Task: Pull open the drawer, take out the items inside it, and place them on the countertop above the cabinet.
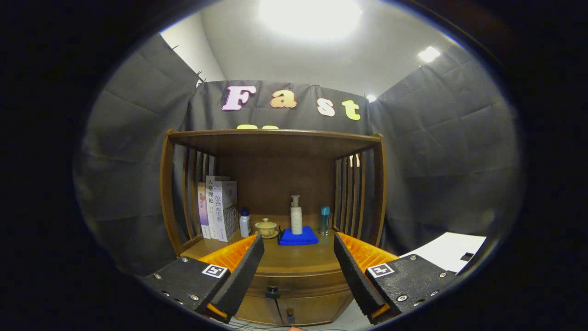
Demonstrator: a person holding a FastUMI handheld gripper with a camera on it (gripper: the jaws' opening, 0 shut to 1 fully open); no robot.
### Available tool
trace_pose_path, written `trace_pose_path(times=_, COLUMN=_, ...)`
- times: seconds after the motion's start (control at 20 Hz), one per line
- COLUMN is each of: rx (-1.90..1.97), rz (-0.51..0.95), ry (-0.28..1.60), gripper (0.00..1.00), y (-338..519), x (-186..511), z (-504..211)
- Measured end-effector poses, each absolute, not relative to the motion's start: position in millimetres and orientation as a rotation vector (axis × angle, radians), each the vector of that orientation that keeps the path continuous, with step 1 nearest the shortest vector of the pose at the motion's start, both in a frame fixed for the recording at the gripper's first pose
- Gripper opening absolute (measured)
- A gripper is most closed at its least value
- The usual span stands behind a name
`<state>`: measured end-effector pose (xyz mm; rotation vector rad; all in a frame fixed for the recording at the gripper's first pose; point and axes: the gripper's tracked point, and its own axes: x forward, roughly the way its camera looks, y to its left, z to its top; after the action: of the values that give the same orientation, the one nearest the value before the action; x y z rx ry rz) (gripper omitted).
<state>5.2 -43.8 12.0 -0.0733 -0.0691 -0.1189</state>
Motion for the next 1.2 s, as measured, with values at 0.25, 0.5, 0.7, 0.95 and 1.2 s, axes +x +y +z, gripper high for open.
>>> trace_pose_path(times=0.25, rx=-0.061, rz=-0.041, ry=-0.084, gripper=0.95, y=-29, x=15, z=4)
trace_pose_path(times=0.5, rx=-0.172, rz=-0.001, ry=-0.076, gripper=0.95, y=-25, x=32, z=-16)
trace_pose_path(times=0.7, rx=-0.133, rz=0.012, ry=-0.002, gripper=0.95, y=-23, x=48, z=-57)
trace_pose_path(times=0.95, rx=-0.032, rz=0.009, ry=0.06, gripper=0.95, y=-24, x=64, z=-101)
trace_pose_path(times=1.2, rx=-0.07, rz=0.018, ry=0.105, gripper=0.95, y=-13, x=78, z=-152)
